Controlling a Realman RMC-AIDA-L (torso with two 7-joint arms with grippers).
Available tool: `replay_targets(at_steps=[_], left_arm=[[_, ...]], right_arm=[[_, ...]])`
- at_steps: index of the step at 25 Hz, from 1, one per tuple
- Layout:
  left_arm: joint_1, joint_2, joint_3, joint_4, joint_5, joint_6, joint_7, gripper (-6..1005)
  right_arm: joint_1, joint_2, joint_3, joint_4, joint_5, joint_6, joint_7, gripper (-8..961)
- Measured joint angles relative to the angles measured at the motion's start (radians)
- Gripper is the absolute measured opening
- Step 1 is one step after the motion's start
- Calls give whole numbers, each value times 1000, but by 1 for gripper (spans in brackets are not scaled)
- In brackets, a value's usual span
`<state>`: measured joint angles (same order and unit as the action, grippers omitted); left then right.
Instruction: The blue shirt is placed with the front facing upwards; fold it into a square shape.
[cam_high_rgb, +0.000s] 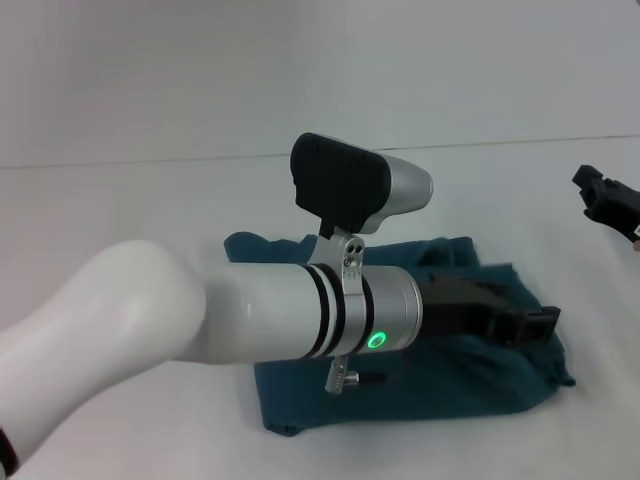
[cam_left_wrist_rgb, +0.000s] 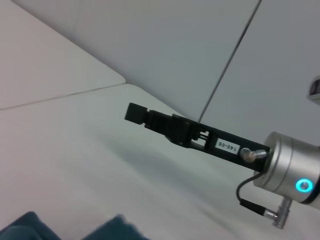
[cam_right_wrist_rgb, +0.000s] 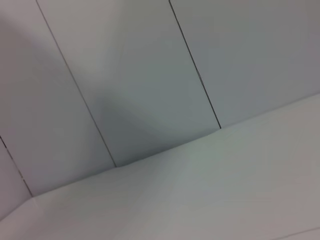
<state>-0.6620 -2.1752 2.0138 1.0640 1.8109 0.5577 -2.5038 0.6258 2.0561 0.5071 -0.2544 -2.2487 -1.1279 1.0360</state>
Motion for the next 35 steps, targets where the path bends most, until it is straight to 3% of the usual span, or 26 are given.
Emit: replay_targets(at_steps=[4,9,12,13,14,16,20,22,24,26,29,32,35], left_arm=[[6,0,-12,0,0,-10,43,683],[143,0,-106,149,-2,-41,232,786],[251,0,-160,255,-9,-78,364,847],[289,0,-187,280,-27,-82,410,868],[320,0,-215,298,-52,-81,451,888],[366,1,-258,308,-138,-66,546,919],[443,0,-293,288,-419,5,921,959],[458,-1,-319,245,-571,98,1117,968],[458,0,-372,156,-734,280,1302,966],[458,0,-397,115,-782,345,1357,964],[459,0,-508,-69,-876,587,1475,957],[476,0,-577,-188,-879,676,1506,952],[481,0,-638,-296,-880,752,1546,949]], right_arm=[[0,0,-4,-3,0,0,14,21],[9,-18,-33,-44,-1,-42,76,21],[18,-55,-144,-74,-5,-85,178,22],[33,-90,-291,-99,-5,-133,252,22],[33,-90,-291,-99,-5,-133,252,22],[58,-111,-432,-156,-5,-177,332,27],[105,-104,-720,-360,-8,-212,543,80],[119,-100,-884,-463,-8,-215,656,123],[129,-98,-1036,-553,-10,-226,759,167],[142,-102,-1173,-616,-17,-251,865,212],[189,-107,-1350,-682,-67,-308,1019,273],[250,-75,-1456,-743,-153,-357,1124,322],[325,-23,-1535,-765,-268,-362,1189,371]])
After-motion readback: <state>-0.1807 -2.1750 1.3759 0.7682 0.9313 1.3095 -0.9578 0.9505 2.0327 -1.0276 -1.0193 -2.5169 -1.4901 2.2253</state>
